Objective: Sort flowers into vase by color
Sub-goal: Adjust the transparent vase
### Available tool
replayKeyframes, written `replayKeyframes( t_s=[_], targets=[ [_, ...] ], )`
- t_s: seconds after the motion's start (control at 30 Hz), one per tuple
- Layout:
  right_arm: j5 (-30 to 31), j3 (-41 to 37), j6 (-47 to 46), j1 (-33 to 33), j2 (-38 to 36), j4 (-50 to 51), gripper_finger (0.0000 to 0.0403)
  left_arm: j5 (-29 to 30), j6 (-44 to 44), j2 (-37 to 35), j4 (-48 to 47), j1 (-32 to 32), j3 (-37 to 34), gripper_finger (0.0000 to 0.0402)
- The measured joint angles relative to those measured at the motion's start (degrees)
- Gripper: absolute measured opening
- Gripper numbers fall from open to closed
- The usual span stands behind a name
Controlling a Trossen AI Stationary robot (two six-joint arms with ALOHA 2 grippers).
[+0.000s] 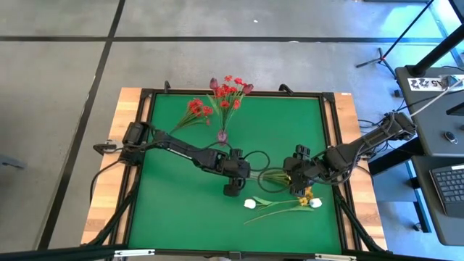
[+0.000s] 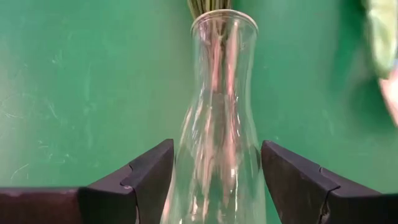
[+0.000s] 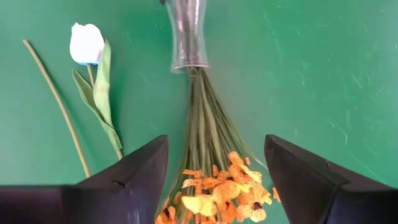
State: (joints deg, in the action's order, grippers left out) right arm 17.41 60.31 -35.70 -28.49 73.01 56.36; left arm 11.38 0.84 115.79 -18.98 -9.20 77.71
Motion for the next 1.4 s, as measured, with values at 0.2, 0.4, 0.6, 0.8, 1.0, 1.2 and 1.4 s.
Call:
replayKeyframes(
  t_s=[0.2, 0.4, 0.6, 0.8, 1.0, 1.2, 1.4],
  targets=[
    [0.03, 0.0, 0.0, 0.0, 0.0, -0.06, 0.0264, 0.04, 0.34, 0.7, -0.15, 1.24, 0.16, 0.0234],
    [0.02, 0.0, -0.01, 0.0, 0.0, -0.22, 0.0264, -0.51, 1.03, 0.72, -0.79, 1.49, 0.16, 0.0234],
    [-0.89, 0.0, 0.0, -0.02, 0.0, -0.92, 0.0264, -1.88, 2.95, 1.11, -2.09, 1.1, 0.2, 0.0234],
    [-1.05, 0.0, -0.02, -0.02, 0.0, -0.95, 0.0264, -1.06, 3.21, 1.11, -3.66, -0.64, 0.2, 0.021],
    [-1.49, 0.0, -0.02, -0.02, 0.0, -1.05, 0.0264, -1.04, 6.12, 0.88, -5.6, -2.24, 0.22, 0.0173],
    [-1.55, 0.0, -0.02, -0.02, 0.0, -1.82, 0.0264, 0.33, 6.49, 0.83, -5.35, -3.27, 0.22, 0.0146],
    [-1.55, 0.0, -0.02, -0.04, 0.0, -2.32, 0.0264, 0.11, 6.59, 0.78, -4.54, -3.29, 0.22, 0.0113]
  ],
)
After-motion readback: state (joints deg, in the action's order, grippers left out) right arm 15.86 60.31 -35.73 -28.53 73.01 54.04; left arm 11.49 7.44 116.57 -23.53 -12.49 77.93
